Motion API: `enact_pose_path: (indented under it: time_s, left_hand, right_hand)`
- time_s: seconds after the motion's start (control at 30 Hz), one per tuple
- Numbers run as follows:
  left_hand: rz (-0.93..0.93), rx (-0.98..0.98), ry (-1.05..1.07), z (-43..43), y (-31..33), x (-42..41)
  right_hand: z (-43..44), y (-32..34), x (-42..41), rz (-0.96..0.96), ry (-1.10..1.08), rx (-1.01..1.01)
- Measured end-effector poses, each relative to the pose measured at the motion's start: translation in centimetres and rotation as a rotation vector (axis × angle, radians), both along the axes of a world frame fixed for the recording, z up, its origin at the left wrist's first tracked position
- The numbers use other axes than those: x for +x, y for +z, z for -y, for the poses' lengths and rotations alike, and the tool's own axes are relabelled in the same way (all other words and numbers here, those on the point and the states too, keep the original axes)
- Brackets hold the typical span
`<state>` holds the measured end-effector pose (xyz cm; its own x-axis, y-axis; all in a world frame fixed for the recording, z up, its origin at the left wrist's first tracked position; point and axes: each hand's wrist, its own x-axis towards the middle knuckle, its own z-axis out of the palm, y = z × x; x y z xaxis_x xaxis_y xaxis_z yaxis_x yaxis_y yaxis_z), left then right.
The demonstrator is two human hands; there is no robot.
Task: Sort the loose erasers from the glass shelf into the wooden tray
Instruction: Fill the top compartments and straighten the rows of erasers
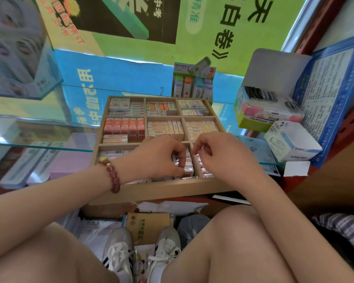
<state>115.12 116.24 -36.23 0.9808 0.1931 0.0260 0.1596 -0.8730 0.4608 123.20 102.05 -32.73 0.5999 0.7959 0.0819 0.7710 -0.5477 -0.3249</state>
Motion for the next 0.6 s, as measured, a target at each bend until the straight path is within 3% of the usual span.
enact_pose_path:
  time_s: [0.1, 0.2, 0.37, 0.6]
  left_hand:
    - [-0.037, -0.132, -0.012, -0.6, 0.4, -0.3]
    - [-0.027, -0.19, -0.046, -0.7, 0.9, -0.6]
    - [-0.001, -0.186, -0.104, -1.5, 1.6, -1.7]
    - [0.159, -0.126, -0.003, -1.9, 2.1, -3.0]
  right_hand:
    - [0.1, -0.2, 0.6, -0.035, -0.074, 0.129]
    - [0.5, -0.4, 1.0, -0.082, -0.09, 0.133]
    - [1.2, -0.6, 1.3, -0.144, -0.083, 0.128]
    - [1.3, -0.7, 1.5, -0.187, -0.041, 0.15]
